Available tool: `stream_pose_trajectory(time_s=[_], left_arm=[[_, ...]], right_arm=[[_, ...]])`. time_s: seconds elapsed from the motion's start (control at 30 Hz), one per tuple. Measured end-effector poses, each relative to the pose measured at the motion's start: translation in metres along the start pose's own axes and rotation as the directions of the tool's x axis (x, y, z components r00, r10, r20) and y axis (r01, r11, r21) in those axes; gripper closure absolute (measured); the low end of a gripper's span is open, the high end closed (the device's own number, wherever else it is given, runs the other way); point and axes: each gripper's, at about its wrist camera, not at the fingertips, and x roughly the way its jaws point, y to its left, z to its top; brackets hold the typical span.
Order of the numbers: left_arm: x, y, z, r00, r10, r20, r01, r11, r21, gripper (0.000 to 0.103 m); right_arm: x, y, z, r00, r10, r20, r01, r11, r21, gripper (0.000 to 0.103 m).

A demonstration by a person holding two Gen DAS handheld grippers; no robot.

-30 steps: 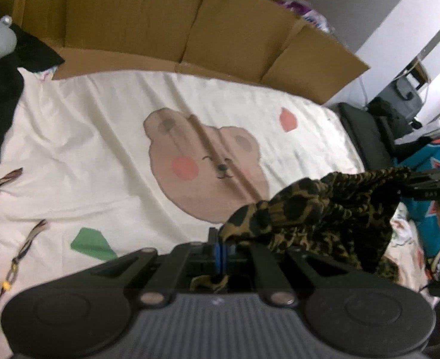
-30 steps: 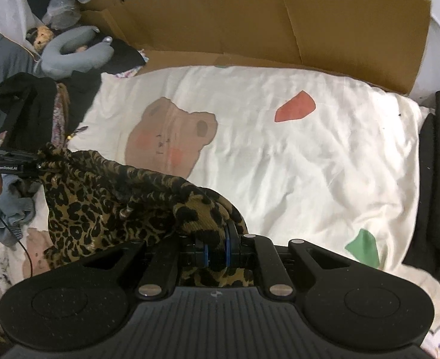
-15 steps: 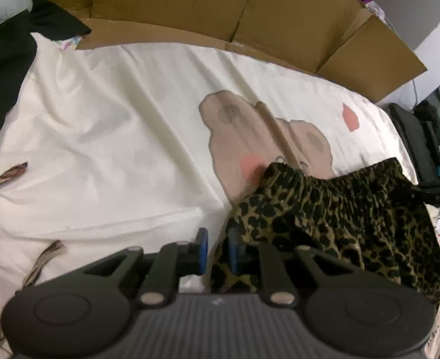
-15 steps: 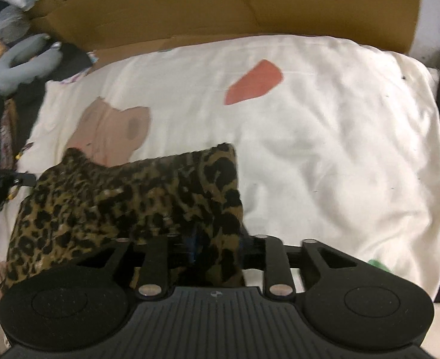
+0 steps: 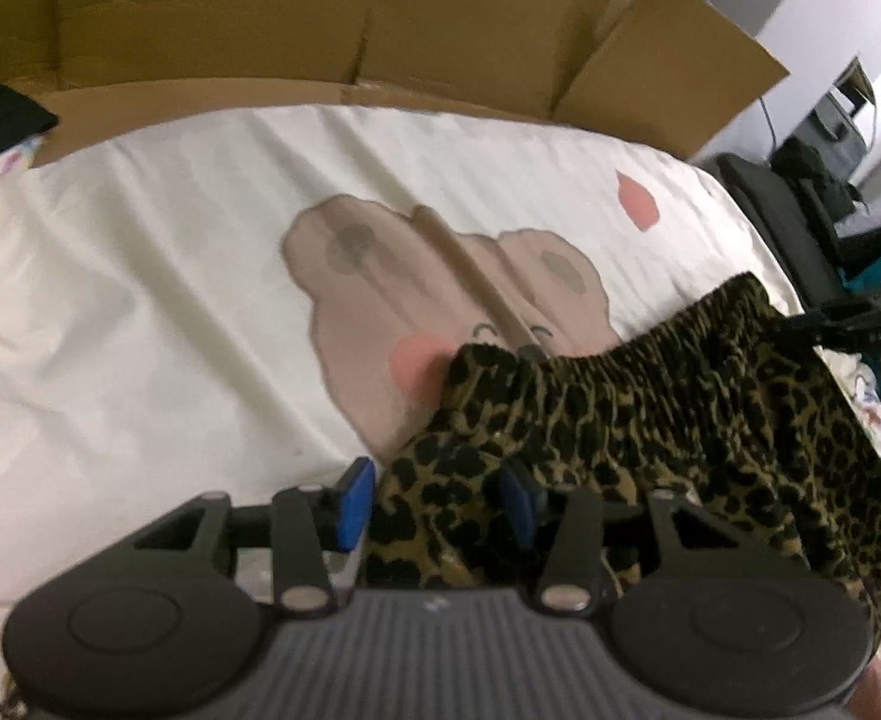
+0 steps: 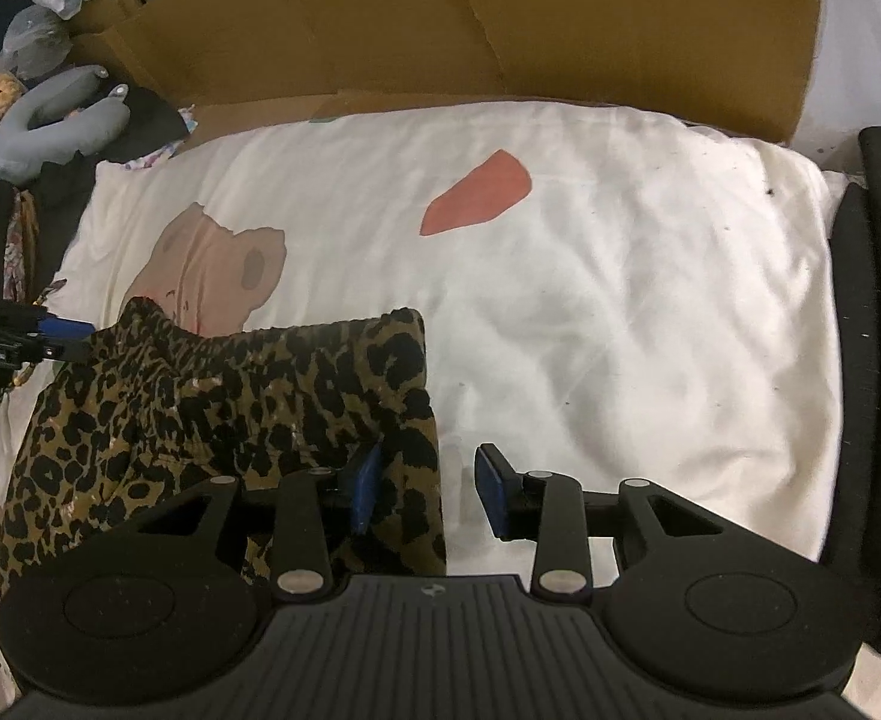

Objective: Fold clothes

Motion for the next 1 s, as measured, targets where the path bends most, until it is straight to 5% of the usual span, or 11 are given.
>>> stream_pose_trajectory(time_s=[0.2,0.3,0.4,0.73,1.0], left_arm=[[0.019,-0.006,-0.002,1.000,0.002,-0.031,-0.001,0.999,0.043,0.056],[0.019,-0.006,-0.004,1.000,-0.010,-0.030,0.011,0.999,0.032,0.092],[0.007,-0.007,-0.006,1.000,-0.001,0.012,0.001,0.999,0.035,0.100],[-0.042,0.001,0.013,0.985,0.042,0.166,-0.046,0.999,0.023,0.101],[-0.048,0.027,0.040,0.973,0.118,0.200,-0.116,0.993,-0.025,0.101]], right_arm=[[0.020,0.004,0.003,1.000,0.022,-0.007,-0.022,0.999,-0.024,0.061],[0.025,0.007,0.006,1.000,0.017,-0.011,-0.017,0.999,-0.040,0.082],[0.019,0.012,0.011,1.000,0.002,0.011,-0.001,0.997,-0.071,0.094],[-0.005,0.028,0.047,0.993,-0.035,0.115,0.051,0.989,-0.142,0.096],[0.013,0.043,0.090,0.989,-0.066,0.129,0.088,0.981,-0.174,0.096]])
